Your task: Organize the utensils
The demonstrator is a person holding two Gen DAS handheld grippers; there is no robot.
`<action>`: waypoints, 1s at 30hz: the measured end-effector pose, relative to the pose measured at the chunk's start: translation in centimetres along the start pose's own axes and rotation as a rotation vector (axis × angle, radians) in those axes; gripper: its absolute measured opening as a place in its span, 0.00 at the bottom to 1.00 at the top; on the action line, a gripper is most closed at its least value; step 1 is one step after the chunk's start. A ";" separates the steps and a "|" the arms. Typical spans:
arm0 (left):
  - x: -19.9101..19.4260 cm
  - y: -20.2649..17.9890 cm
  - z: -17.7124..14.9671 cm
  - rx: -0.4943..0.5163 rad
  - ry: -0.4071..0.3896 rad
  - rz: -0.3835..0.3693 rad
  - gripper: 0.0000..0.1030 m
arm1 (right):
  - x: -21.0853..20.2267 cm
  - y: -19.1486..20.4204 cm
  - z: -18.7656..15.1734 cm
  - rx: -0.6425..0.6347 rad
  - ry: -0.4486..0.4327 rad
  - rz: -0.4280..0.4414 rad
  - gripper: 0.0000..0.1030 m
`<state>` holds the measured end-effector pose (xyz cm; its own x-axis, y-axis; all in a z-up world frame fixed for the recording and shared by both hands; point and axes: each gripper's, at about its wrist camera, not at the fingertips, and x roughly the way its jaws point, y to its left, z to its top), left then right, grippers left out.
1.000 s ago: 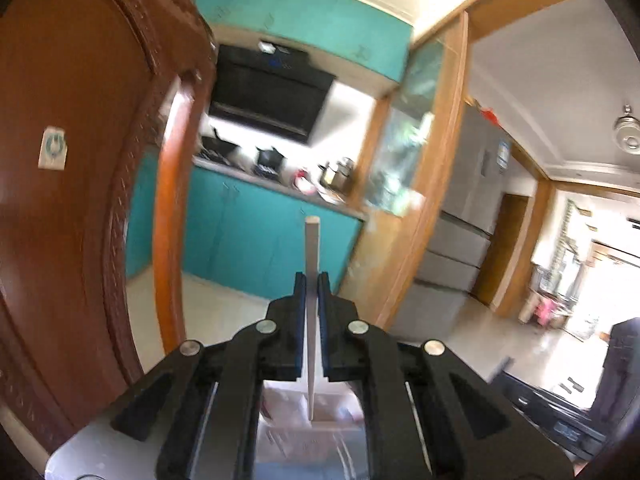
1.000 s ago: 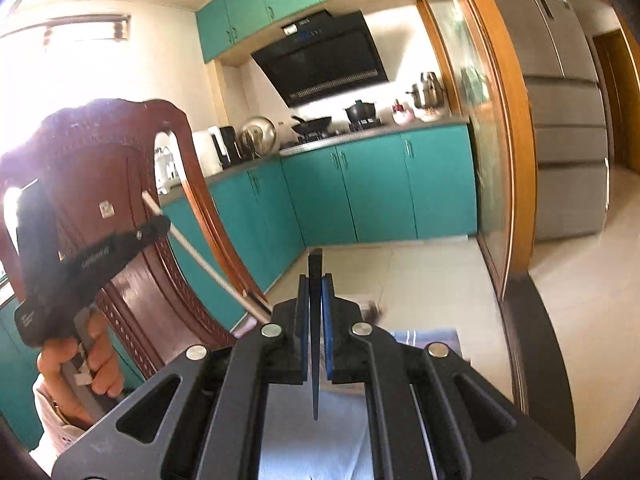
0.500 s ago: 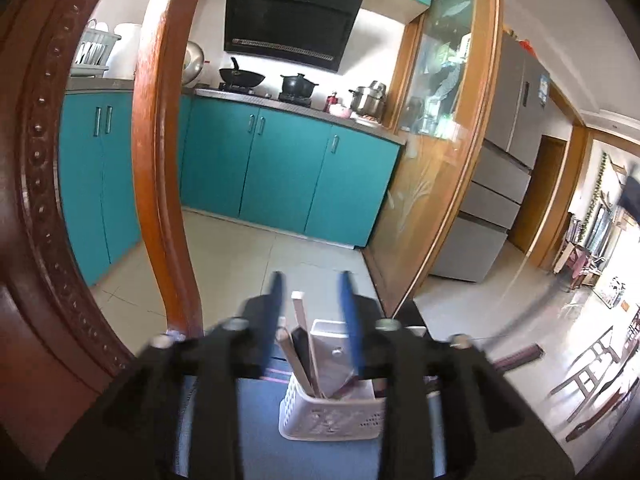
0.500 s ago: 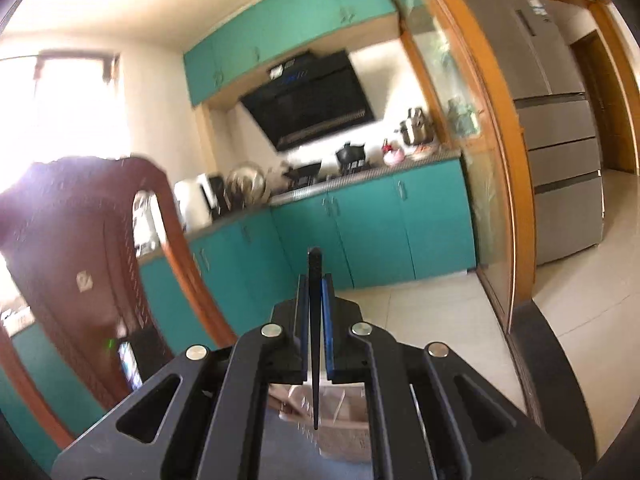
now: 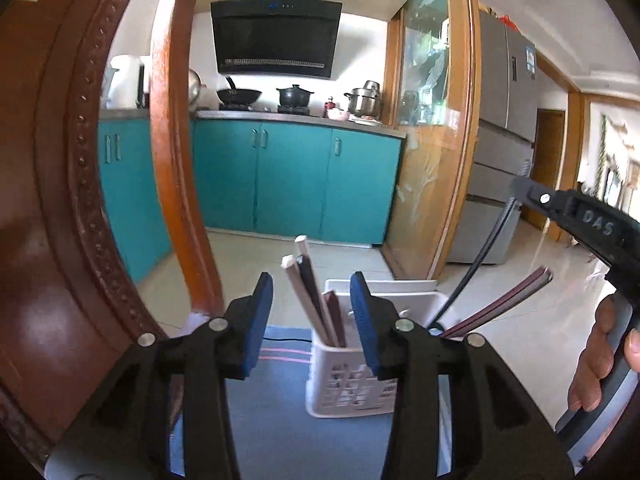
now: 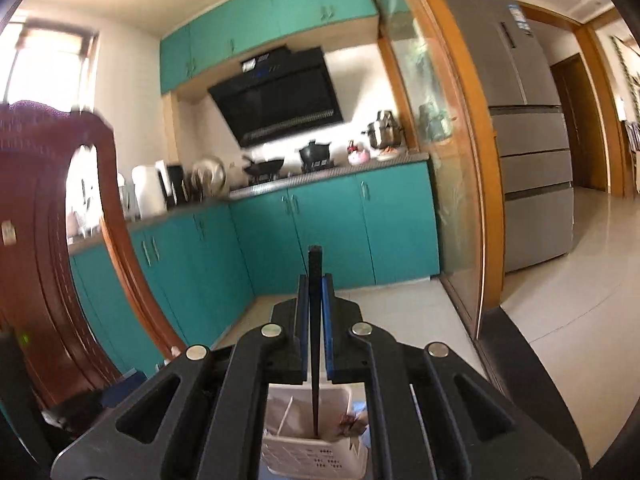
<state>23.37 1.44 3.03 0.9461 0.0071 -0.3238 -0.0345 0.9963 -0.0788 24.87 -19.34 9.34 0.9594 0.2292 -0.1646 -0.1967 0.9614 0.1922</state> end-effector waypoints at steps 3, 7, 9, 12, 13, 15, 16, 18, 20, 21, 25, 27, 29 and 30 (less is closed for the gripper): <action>-0.8 -0.1 -0.4 0.030 -0.017 0.026 0.42 | 0.8 0.8 -1.3 -0.037 0.041 -0.001 0.07; -1.7 0.2 -1.0 0.039 -0.027 0.043 0.49 | 0.1 1.9 -2.4 -0.070 0.039 0.000 0.49; -1.9 0.4 -0.9 0.043 -0.029 0.050 0.51 | -1.0 2.0 -2.2 -0.062 0.000 0.012 0.58; -2.5 0.7 -1.4 0.051 -0.034 0.060 0.57 | -3.5 2.4 -2.0 -0.071 -0.039 0.039 0.69; -2.8 0.8 -1.7 0.056 -0.038 0.067 0.60 | -4.3 2.4 -2.0 -0.074 -0.057 0.045 0.79; -3.3 0.9 -2.0 0.064 -0.042 0.076 0.64 | -6.1 2.2 -2.6 -0.086 -0.095 0.051 0.86; -3.7 1.0 -2.3 0.067 -0.045 0.080 0.68 | -7.1 2.1 -3.3 -0.097 -0.111 0.050 0.92; -4.7 1.3 -3.2 0.074 -0.052 0.086 0.73 | -8.5 1.3 -5.5 -0.122 -0.108 0.041 0.97; -5.9 1.6 -4.4 0.080 -0.058 0.083 0.80 | -9.6 0.1 -8.1 -0.117 -0.056 0.023 0.97; -6.5 1.7 -4.9 0.085 -0.062 0.079 0.81 | -10.2 -0.7 -9.6 -0.099 -0.017 0.013 0.97; -9.8 1.5 -7.0 0.112 -0.094 0.065 0.92 | -11.9 -2.3 -13.0 -0.052 0.094 -0.058 0.97; -11.1 1.4 -7.7 0.115 -0.104 0.058 0.96 | -12.9 -2.2 -13.5 -0.048 0.092 -0.056 0.97; -12.5 1.3 -8.7 0.111 -0.106 0.050 0.96 | -14.0 -1.4 -14.0 -0.082 0.073 -0.052 0.97; -13.0 1.4 -9.2 0.106 -0.099 0.044 0.96 | -14.7 -0.8 -14.3 -0.113 0.059 -0.053 0.97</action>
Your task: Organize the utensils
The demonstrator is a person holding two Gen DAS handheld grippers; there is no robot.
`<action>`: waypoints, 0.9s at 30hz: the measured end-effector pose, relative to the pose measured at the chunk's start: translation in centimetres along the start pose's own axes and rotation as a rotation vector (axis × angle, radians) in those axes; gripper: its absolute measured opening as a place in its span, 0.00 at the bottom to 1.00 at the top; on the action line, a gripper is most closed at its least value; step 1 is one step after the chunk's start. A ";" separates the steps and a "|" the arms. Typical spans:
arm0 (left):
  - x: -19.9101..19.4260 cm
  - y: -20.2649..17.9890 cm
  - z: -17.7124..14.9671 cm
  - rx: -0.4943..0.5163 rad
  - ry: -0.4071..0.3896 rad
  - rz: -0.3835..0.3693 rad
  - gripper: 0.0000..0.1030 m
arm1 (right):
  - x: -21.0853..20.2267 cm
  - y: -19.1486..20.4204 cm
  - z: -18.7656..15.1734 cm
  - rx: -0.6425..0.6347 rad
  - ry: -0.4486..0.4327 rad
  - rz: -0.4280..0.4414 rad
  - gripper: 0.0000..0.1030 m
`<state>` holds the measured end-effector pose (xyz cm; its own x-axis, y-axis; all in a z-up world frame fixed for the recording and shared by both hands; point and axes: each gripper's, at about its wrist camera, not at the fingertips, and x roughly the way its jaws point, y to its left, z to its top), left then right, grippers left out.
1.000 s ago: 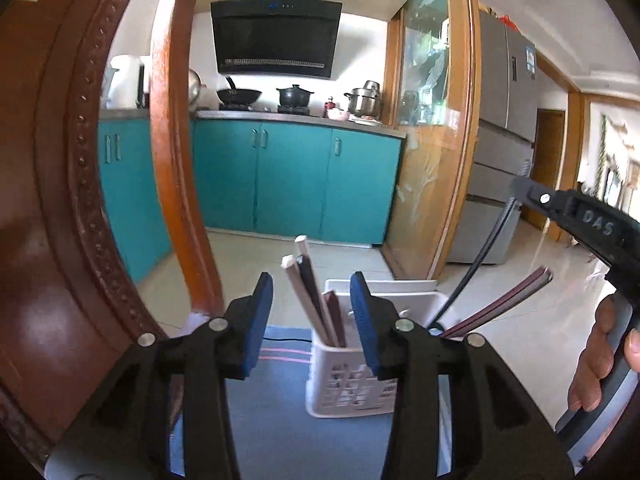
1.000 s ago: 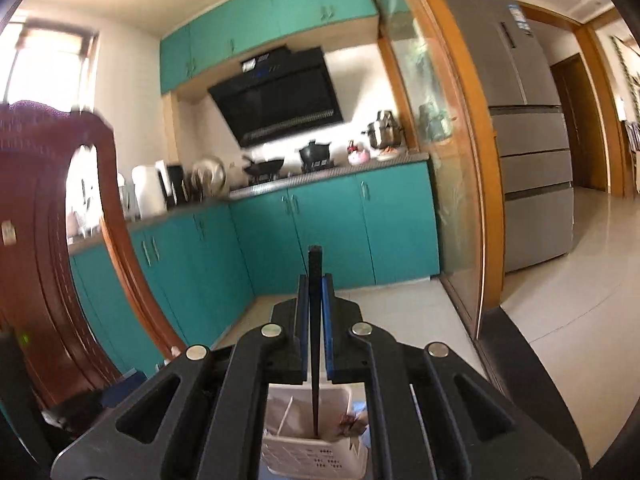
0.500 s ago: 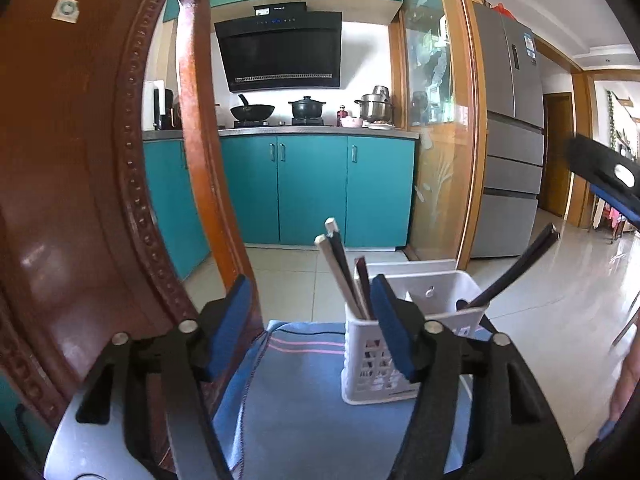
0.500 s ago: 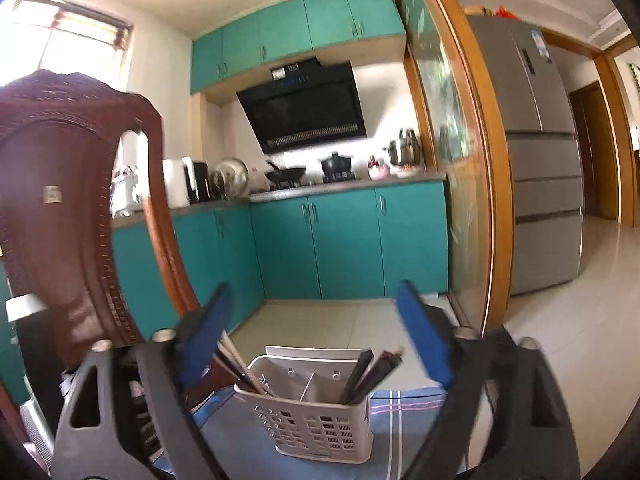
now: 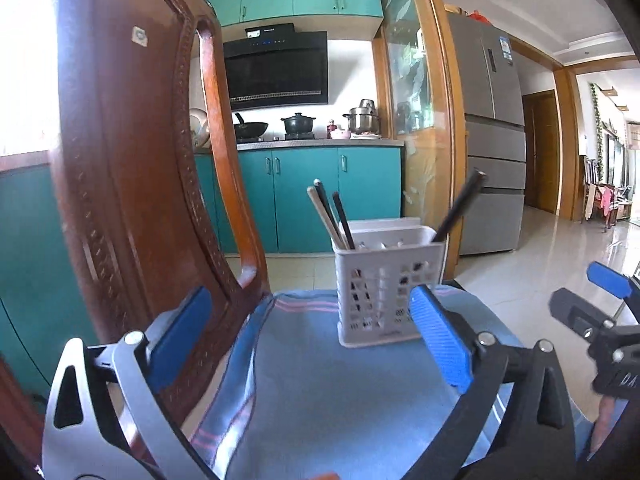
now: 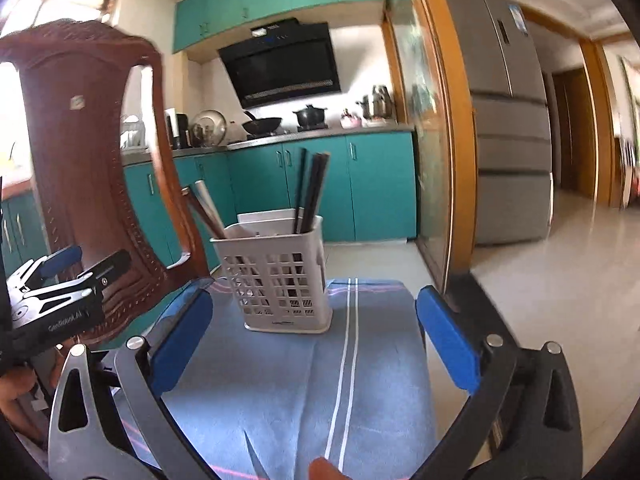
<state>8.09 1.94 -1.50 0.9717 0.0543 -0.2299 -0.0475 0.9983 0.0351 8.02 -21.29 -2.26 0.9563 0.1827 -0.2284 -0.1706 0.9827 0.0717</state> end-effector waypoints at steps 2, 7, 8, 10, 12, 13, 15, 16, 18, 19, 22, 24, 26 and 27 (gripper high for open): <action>-0.6 0.1 -0.6 -0.015 0.024 -0.005 0.96 | -0.9 1.1 -0.6 -0.052 -0.010 0.007 0.97; -2.0 1.2 -1.8 -0.059 0.033 0.013 0.96 | -1.2 2.4 -1.6 -0.091 0.047 0.014 0.97; -2.1 1.3 -1.7 -0.063 0.035 0.015 0.96 | -1.3 2.4 -1.7 -0.098 0.051 0.003 0.97; -2.4 1.7 -2.0 -0.073 0.041 0.015 0.96 | -1.6 2.5 -2.0 -0.101 0.053 -0.005 0.97; -2.5 1.9 -2.1 -0.077 0.047 0.016 0.96 | -1.9 2.5 -2.1 -0.094 0.057 -0.007 0.97; -2.5 1.9 -2.2 -0.077 0.049 0.016 0.96 | -1.9 2.4 -2.3 -0.092 0.058 -0.010 0.97; -2.5 1.9 -2.3 -0.072 0.054 0.020 0.96 | -1.9 2.4 -2.4 -0.090 0.060 -0.023 0.97; -2.4 1.9 -2.4 -0.067 0.056 0.025 0.96 | -1.8 2.4 -2.5 -0.087 0.063 -0.028 0.97; -2.2 1.7 -2.3 -0.060 0.060 0.025 0.96 | -1.6 2.4 -2.5 -0.080 0.068 -0.031 0.97; -2.2 1.7 -2.4 -0.057 0.060 0.024 0.96 | -1.6 2.4 -2.5 -0.077 0.070 -0.031 0.97; -2.2 1.3 -2.4 -0.035 0.057 0.025 0.96 | -1.3 2.7 -2.7 -0.084 0.081 -0.035 0.97; -2.2 1.2 -2.4 -0.027 0.057 0.025 0.96 | -1.1 2.9 -2.8 -0.094 0.086 -0.038 0.97; -2.3 1.1 -2.5 -0.024 0.058 0.023 0.96 | -1.1 3.0 -2.9 -0.100 0.087 -0.038 0.97; -2.3 1.1 -2.5 -0.023 0.058 0.023 0.96 | -1.1 3.0 -3.0 -0.101 0.087 -0.037 0.97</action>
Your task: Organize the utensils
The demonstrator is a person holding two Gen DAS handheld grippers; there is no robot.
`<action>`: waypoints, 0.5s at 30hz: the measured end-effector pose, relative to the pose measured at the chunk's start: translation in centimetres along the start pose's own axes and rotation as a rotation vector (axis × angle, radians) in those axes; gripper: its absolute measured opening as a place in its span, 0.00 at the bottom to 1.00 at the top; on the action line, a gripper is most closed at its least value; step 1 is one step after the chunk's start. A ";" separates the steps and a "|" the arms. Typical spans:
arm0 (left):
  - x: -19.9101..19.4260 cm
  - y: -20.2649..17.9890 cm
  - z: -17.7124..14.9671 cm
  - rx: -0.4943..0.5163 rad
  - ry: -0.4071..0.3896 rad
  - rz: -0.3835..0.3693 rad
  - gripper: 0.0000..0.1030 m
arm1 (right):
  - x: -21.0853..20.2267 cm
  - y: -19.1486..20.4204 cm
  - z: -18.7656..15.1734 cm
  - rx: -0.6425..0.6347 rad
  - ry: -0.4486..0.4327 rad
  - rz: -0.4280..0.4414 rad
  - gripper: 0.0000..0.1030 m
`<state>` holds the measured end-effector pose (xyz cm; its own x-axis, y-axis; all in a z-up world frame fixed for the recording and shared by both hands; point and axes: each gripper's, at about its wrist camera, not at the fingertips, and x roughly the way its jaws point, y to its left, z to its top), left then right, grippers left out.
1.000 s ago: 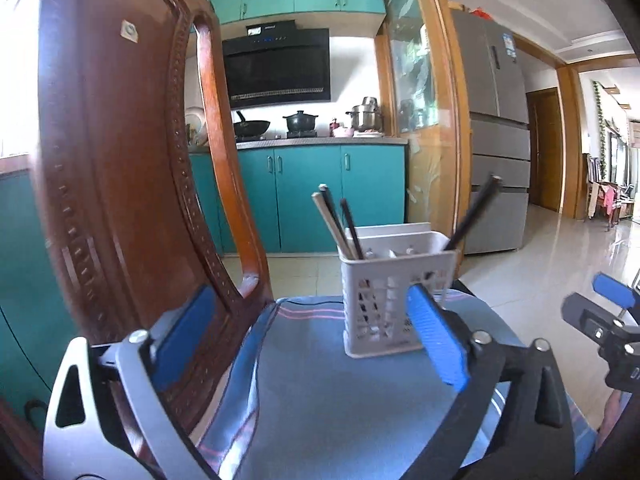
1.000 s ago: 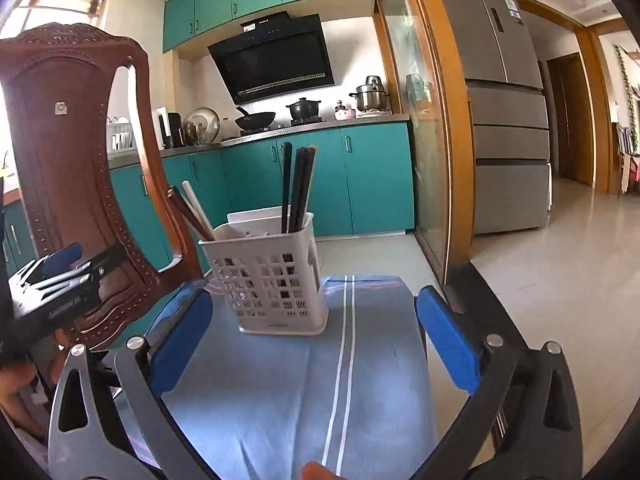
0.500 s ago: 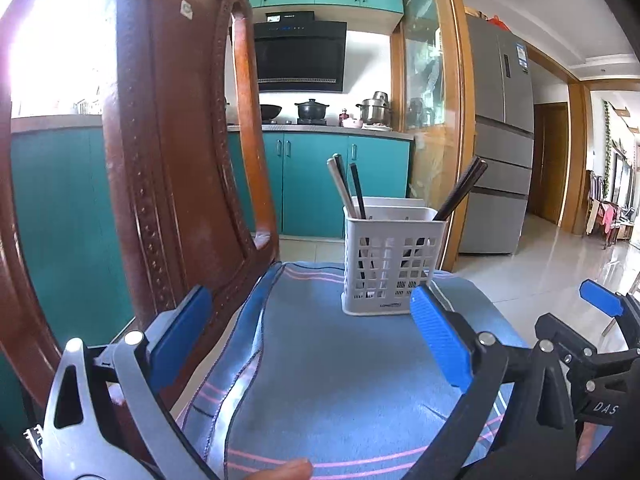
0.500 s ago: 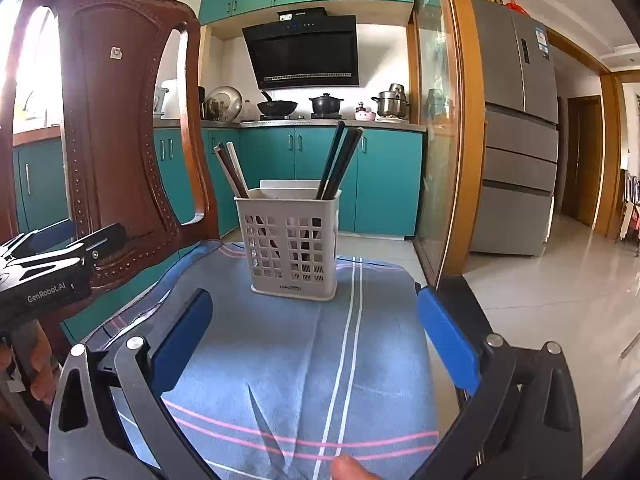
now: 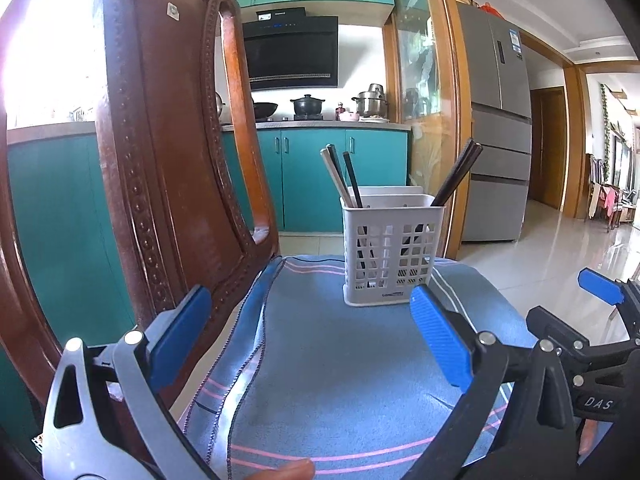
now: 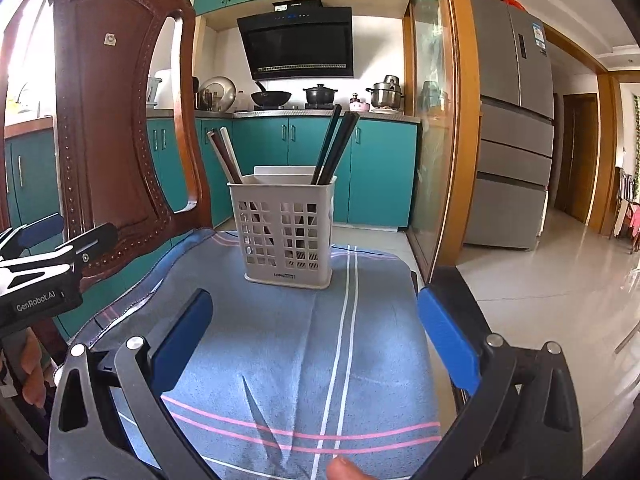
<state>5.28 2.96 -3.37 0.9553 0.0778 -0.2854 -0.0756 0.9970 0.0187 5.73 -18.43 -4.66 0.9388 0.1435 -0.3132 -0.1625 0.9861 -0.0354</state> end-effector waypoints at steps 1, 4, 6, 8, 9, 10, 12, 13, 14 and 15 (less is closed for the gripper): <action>0.1 0.0 0.0 0.001 0.001 -0.001 0.96 | 0.0 0.0 0.0 -0.001 0.001 -0.001 0.97; 0.1 0.1 0.0 0.002 0.003 -0.003 0.96 | 0.1 0.0 0.0 0.000 0.005 -0.001 0.97; 0.1 0.0 0.0 0.003 0.004 -0.004 0.96 | 0.1 0.0 0.1 0.000 0.004 -0.003 0.97; 0.0 -0.2 0.0 0.004 0.003 -0.005 0.96 | 0.1 0.0 0.1 0.002 0.003 -0.003 0.97; 0.0 -0.2 0.0 0.005 0.003 -0.005 0.96 | 0.1 0.0 0.1 0.004 0.002 -0.002 0.97; -0.1 -0.3 0.0 0.006 0.002 -0.004 0.96 | 0.1 0.0 0.1 0.005 0.001 -0.002 0.97; 0.0 -0.4 0.0 0.007 0.003 -0.006 0.96 | 0.0 -0.1 0.2 0.006 -0.002 -0.004 0.97; 0.0 -0.4 0.0 0.008 0.003 -0.008 0.96 | 0.0 -0.1 0.2 0.007 -0.003 -0.004 0.97; 0.0 -0.5 -0.1 0.008 0.003 -0.008 0.96 | 0.0 -0.1 0.2 0.010 -0.005 -0.003 0.97; 0.0 -0.5 -0.1 0.010 0.004 -0.008 0.96 | -0.1 -0.1 0.2 0.011 -0.007 -0.003 0.97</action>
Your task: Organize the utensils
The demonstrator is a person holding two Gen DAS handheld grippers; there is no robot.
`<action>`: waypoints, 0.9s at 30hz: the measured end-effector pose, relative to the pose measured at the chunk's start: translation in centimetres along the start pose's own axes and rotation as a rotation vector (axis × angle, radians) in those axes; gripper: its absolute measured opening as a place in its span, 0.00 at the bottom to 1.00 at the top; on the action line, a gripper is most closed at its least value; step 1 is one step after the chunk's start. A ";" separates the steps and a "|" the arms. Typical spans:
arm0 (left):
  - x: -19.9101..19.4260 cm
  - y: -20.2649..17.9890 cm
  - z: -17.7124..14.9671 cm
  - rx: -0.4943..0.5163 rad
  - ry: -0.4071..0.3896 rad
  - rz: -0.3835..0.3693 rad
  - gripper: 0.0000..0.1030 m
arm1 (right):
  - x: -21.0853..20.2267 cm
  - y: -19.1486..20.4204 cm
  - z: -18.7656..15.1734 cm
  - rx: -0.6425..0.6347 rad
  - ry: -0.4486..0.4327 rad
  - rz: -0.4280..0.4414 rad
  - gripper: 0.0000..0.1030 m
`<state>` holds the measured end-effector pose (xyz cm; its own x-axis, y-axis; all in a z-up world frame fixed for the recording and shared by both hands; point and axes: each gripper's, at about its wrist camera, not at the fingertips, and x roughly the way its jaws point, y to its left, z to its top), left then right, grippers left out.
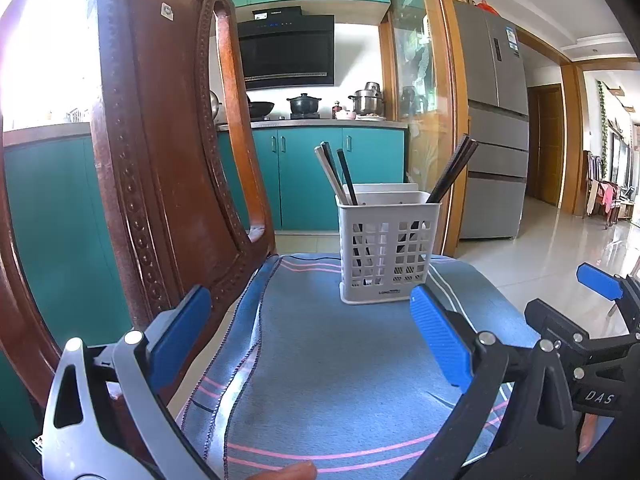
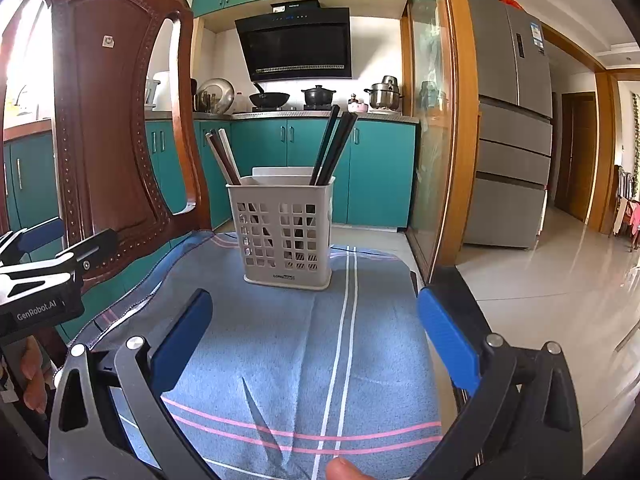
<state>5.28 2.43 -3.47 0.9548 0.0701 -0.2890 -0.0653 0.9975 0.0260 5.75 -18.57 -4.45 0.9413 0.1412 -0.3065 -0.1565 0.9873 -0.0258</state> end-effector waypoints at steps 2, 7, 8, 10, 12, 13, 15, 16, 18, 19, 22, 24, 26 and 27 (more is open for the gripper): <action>-0.1 -0.2 -0.1 0.004 0.000 0.001 0.96 | -0.1 -0.1 0.0 0.003 -0.003 0.001 0.97; -0.1 -0.4 -0.3 0.007 0.000 0.001 0.96 | -0.2 -0.1 -0.1 0.006 -0.008 0.001 0.97; -0.1 -0.4 -0.3 0.007 0.000 0.002 0.96 | -0.2 -0.1 -0.1 0.006 -0.009 0.001 0.97; -0.2 -0.5 -0.3 0.007 0.000 0.001 0.96 | -0.2 -0.1 -0.1 0.008 -0.011 0.001 0.97; -0.1 -0.5 -0.3 0.009 -0.001 0.000 0.96 | -0.3 -0.1 -0.1 0.009 -0.012 0.001 0.97; -0.1 -0.6 -0.3 0.011 -0.001 -0.001 0.96 | -0.3 -0.1 -0.1 0.009 -0.013 0.002 0.97; -0.1 -0.6 -0.4 0.014 0.000 -0.002 0.96 | -0.3 -0.2 -0.1 0.008 -0.013 0.002 0.97; -0.1 -0.7 -0.5 0.016 -0.001 -0.002 0.96 | -0.3 -0.2 -0.1 0.008 -0.013 0.002 0.97; -0.1 -0.7 -0.5 0.017 0.000 -0.003 0.96 | -0.3 -0.1 -0.1 0.007 -0.013 0.001 0.97; -0.1 -0.8 -0.6 0.017 -0.001 -0.004 0.96 | -0.3 -0.1 -0.1 0.006 -0.013 0.001 0.97; -0.2 -0.8 -0.6 0.017 0.000 0.000 0.96 | -0.3 -0.1 -0.1 0.007 -0.012 0.001 0.97; -0.2 -0.9 -0.6 0.018 0.001 -0.003 0.96 | -0.3 -0.1 -0.1 0.008 -0.013 0.001 0.97; -0.2 -0.9 -0.7 0.019 0.000 -0.003 0.96 | -0.3 -0.1 -0.1 0.008 -0.014 0.001 0.97; -0.2 -0.9 -0.7 0.019 0.000 -0.003 0.96 | -0.3 -0.1 -0.1 0.007 -0.013 0.001 0.97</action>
<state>4.96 1.53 -4.07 0.9550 0.0669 -0.2889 -0.0568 0.9975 0.0430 5.50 -18.68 -4.44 0.9449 0.1432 -0.2943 -0.1555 0.9877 -0.0185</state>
